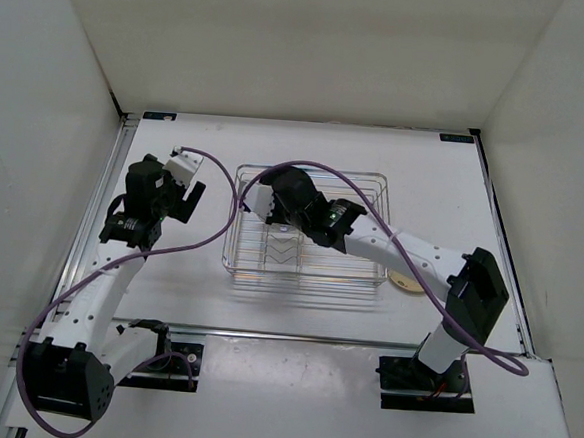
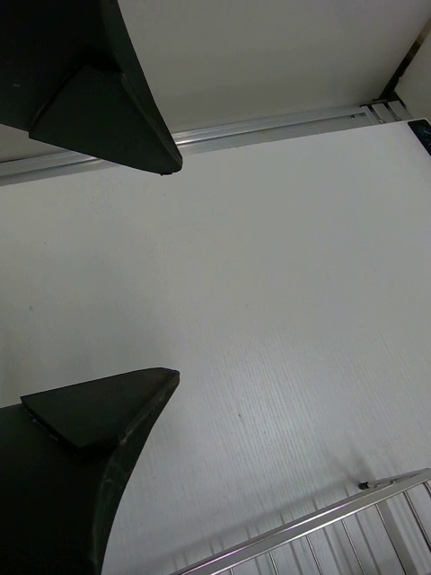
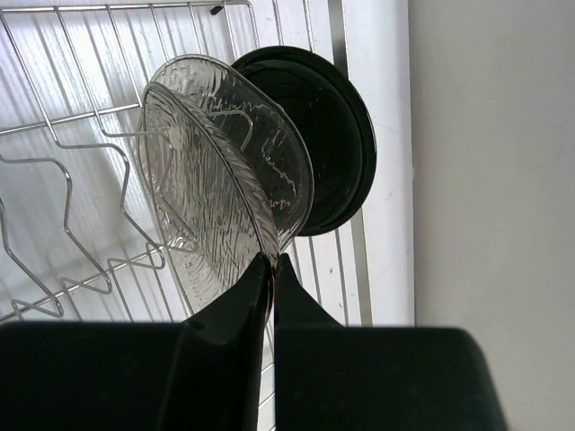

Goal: Load the plates into the dish rack

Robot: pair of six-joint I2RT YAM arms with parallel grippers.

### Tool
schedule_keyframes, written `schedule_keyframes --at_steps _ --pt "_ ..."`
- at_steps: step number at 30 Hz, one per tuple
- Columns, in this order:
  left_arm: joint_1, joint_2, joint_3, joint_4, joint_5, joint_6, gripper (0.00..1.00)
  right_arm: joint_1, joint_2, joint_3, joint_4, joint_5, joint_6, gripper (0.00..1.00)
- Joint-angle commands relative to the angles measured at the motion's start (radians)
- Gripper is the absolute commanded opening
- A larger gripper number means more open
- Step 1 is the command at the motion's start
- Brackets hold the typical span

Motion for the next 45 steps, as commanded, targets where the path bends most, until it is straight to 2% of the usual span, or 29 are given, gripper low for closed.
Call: schedule_keyframes --at_steps 1,21,37,43,45 --pt "-0.003 -0.036 -0.005 0.004 0.014 0.0 1.0 0.009 0.01 0.055 -0.09 -0.099 0.071 0.0" --pt "-0.003 -0.046 -0.014 0.004 0.014 0.01 1.0 0.0 0.057 0.046 -0.109 -0.089 0.099 0.0" --pt "-0.003 -0.055 -0.014 0.004 0.014 0.01 1.0 -0.02 0.123 0.098 -0.058 -0.08 0.079 0.0" --pt "-0.003 -0.055 -0.014 0.004 0.014 0.01 1.0 -0.02 0.143 0.118 -0.049 -0.058 0.079 0.12" --pt "0.006 -0.055 -0.014 0.004 0.014 0.01 1.0 -0.02 0.143 0.118 -0.049 -0.044 0.079 0.22"
